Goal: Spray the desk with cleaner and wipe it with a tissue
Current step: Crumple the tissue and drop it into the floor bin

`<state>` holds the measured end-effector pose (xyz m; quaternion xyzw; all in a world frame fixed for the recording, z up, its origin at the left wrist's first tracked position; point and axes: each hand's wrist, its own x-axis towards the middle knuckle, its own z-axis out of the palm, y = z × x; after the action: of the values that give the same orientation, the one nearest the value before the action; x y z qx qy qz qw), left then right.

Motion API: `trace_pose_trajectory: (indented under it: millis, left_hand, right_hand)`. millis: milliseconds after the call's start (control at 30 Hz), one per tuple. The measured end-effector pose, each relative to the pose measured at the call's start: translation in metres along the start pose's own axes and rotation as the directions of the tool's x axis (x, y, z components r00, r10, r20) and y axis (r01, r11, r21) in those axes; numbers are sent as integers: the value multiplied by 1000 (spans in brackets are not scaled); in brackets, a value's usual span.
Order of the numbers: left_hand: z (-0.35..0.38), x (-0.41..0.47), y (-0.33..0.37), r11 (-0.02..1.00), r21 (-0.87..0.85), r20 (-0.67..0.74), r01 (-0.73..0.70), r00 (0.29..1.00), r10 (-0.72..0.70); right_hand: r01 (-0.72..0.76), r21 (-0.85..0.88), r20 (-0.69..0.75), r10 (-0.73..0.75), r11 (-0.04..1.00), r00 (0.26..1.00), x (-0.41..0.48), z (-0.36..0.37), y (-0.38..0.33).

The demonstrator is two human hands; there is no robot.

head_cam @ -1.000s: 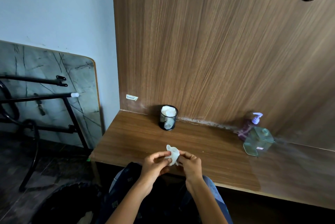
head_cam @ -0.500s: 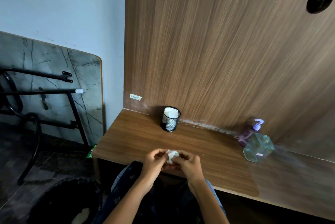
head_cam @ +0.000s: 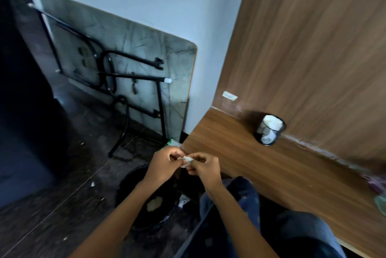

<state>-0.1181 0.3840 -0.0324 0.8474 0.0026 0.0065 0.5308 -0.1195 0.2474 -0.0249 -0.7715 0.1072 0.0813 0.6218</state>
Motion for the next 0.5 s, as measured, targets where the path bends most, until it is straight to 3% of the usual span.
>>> trace_pose_trajectory:
  millis: [67,200,367,500]
  left_hand:
    - [-18,-7,-25,992,94,17,82,996,-84]
    - [-36,-19,-63,953,261,81,152,981,-178]
    - [-37,-17,-96,911,342,-4,233,969,-246]
    - [-34,-11,-115,824,443,5,353,918,-396]
  right_hand:
    - [61,-240,51,-50,969,997,0,28,15]
    - [137,-461,176,-61,877,983,-4,61,33]
    - [231,-531,379,-15,816,925,-6,66,41]
    - [220,-573,381,19,789,924,-2,62,45]
